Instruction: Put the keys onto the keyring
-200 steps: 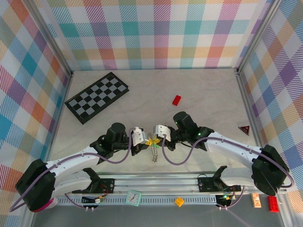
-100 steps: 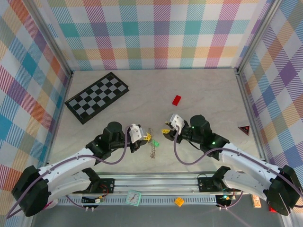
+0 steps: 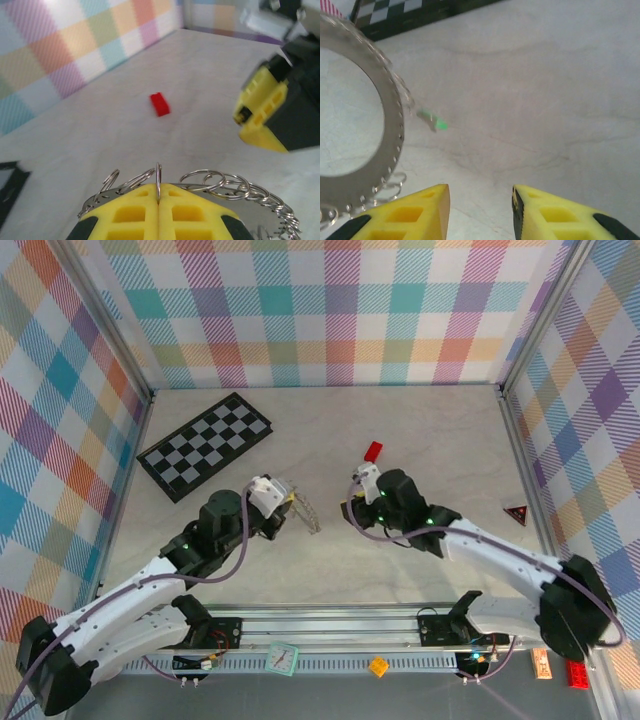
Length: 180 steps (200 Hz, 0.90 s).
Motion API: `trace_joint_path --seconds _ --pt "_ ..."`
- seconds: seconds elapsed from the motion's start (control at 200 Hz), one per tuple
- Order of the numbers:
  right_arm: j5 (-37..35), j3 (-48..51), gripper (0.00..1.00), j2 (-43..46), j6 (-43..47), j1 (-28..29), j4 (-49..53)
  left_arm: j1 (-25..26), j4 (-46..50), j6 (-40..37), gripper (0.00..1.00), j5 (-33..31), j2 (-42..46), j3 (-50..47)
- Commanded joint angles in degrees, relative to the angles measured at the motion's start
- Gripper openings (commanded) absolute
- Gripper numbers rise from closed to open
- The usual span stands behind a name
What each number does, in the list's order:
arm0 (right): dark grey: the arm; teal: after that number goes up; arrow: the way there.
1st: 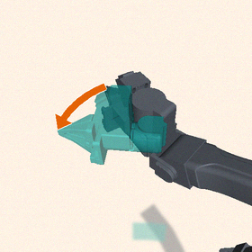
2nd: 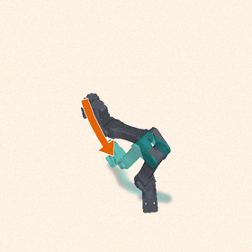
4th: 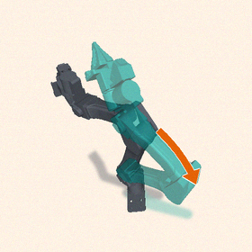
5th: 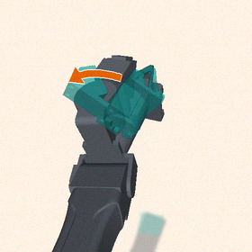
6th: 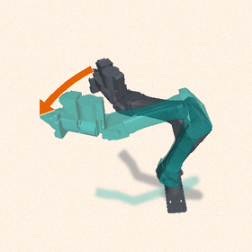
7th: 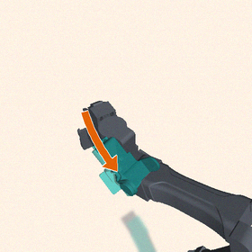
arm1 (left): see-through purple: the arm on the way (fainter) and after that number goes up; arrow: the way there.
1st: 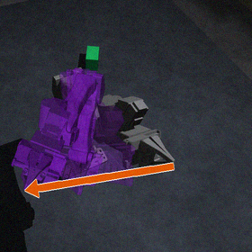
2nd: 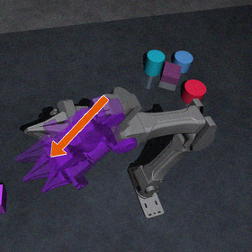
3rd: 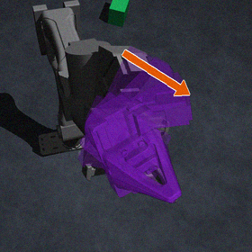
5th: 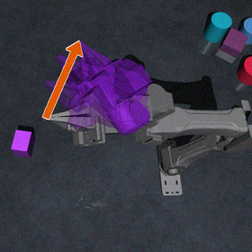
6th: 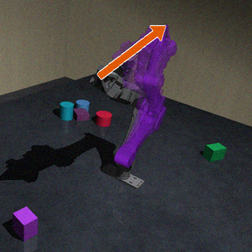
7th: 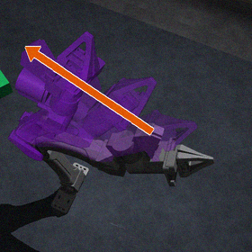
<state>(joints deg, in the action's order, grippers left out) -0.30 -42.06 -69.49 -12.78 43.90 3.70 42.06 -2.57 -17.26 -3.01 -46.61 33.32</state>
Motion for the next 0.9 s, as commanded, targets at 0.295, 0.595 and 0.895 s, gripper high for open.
trace_joint_path --seconds 0.295,0.595,0.895 --pt "8.46 -22.13 0.38 -26.93 -2.56 8.97 12.51 -12.3 9.77 5.83 0.0 -24.68 11.04 2.55" --pt "10.34 -37.42 0.43 -43.07 -7.15 13.05 15.81 -14.4 8.23 4.97 0.0 -38.25 21.11 -0.85" --pt "5.1 -58.83 0.47 -58.85 -4.11 15.2 27.23 -14.38 6.64 4.15 0.0 -45.33 28.42 -2.8"
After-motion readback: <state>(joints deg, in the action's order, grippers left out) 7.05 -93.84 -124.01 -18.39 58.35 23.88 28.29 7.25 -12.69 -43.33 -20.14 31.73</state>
